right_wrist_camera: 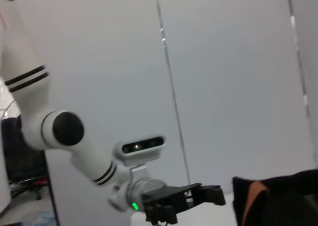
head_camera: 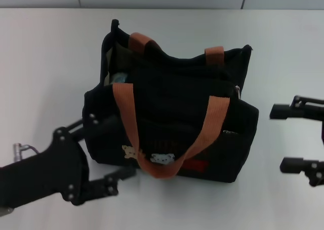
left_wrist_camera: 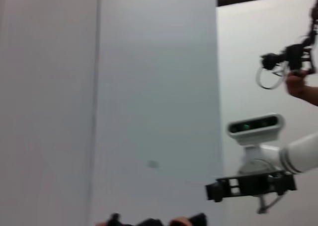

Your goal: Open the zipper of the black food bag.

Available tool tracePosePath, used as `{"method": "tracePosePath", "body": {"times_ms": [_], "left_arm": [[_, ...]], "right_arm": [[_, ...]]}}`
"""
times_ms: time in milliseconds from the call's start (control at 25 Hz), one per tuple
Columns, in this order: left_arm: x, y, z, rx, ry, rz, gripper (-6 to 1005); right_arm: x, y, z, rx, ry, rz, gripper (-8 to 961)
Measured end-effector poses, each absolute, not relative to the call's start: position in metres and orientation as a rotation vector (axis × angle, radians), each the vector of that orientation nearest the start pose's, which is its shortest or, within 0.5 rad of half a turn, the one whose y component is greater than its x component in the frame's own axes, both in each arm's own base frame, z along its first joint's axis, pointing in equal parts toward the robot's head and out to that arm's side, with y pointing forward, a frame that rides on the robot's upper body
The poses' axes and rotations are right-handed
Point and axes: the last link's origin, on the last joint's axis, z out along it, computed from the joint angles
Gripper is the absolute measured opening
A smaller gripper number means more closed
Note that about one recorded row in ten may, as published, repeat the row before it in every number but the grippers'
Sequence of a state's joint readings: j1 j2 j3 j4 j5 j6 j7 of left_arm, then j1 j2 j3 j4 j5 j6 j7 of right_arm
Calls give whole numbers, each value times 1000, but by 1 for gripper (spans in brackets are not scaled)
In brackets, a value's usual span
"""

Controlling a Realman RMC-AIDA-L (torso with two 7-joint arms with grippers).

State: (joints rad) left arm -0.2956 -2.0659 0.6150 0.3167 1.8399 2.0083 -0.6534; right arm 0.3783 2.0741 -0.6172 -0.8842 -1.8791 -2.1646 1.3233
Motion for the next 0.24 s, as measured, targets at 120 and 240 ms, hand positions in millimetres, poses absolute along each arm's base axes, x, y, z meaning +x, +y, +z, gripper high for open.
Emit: {"method": "tracePosePath", "body": {"times_ms": [120,240], "left_arm": [[-280,204,-11,-2574,-98,-1308,819],[-279,206,-11,-2583,-94,-1309,819]], "right_arm": [[246,245,59,-2935,236,1107,847],[246,244,57,-2935,221,1107,847]]}}
